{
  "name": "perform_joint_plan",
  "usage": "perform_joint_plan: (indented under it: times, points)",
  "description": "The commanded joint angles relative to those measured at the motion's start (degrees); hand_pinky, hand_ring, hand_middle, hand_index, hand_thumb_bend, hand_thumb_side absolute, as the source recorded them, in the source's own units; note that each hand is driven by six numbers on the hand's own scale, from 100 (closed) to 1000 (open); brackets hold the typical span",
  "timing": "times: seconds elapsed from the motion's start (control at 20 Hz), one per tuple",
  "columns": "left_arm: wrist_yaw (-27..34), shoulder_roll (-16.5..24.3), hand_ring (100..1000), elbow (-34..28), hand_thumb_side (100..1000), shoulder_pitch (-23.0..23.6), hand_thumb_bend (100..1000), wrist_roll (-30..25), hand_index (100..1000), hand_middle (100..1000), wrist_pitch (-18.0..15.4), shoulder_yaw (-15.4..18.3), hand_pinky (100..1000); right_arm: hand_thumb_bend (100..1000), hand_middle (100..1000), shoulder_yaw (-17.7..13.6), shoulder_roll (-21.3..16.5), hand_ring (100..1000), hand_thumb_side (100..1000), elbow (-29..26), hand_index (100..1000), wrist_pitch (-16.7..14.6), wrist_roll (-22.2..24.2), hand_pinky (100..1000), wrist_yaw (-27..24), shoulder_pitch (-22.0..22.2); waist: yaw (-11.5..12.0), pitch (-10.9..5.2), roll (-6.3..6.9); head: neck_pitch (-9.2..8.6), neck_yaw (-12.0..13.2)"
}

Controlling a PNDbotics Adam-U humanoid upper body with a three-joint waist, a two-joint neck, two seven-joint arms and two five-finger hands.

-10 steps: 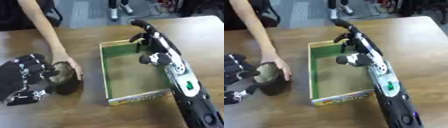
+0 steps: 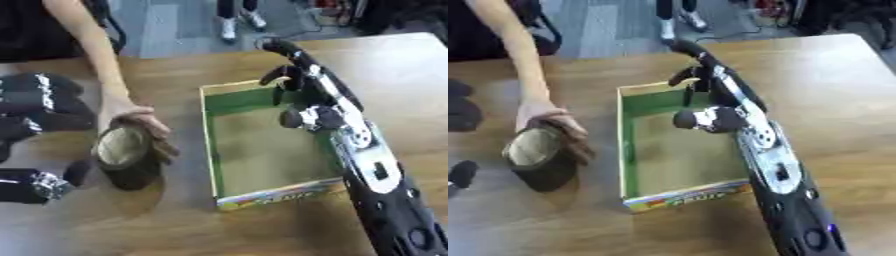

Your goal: Pick up objects on the table and place them in the box.

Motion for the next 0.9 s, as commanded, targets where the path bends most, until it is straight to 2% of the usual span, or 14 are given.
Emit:
perform_joint_plan:
  times: [0.05, 0.25, 0.45, 0.6, 0.9]
  points:
    - [14.44, 0.93, 598, -0.72, 344, -0.43, 100, -14.41, 817, 594, -0.18, 3.99, 656, 1000, 942, -0.35, -0.83, 654, 541, -0.52, 994, 0.02, -0.08, 389, -0.19, -0.55, 0.38, -1.05, 0.05, 0.06, -0.30]
    - [30.82, 1.00, 598, 1.50, 344, -0.92, 100, -30.51, 817, 594, -0.18, 7.68, 657, 1000, 942, -0.42, -0.93, 654, 541, -0.52, 993, 0.01, -0.14, 389, -0.14, -0.51, 0.69, -1.12, 0.00, 0.11, -0.48]
    - [42.99, 1.27, 599, 4.47, 343, -1.42, 100, -42.27, 817, 595, -0.18, 10.36, 657, 1000, 941, -0.56, -0.98, 654, 541, -0.56, 992, -0.03, -0.30, 389, -0.05, -0.51, 0.79, -1.19, -0.01, 0.13, -0.58]
    - [46.42, 1.76, 600, 5.36, 343, -1.52, 100, -44.22, 817, 596, -0.18, 11.10, 657, 1000, 941, -0.58, -1.03, 654, 541, -0.54, 992, -0.04, -0.34, 389, 0.00, -0.51, 0.79, -1.20, 0.01, 0.10, -0.60]
    - [47.03, 1.82, 600, 5.39, 342, -1.51, 100, -44.48, 817, 597, -0.18, 11.18, 657, 1000, 941, -0.55, -1.05, 654, 541, -0.58, 992, -0.06, -0.33, 389, -0.02, -0.49, 0.74, -1.18, 0.09, 0.04, -0.60]
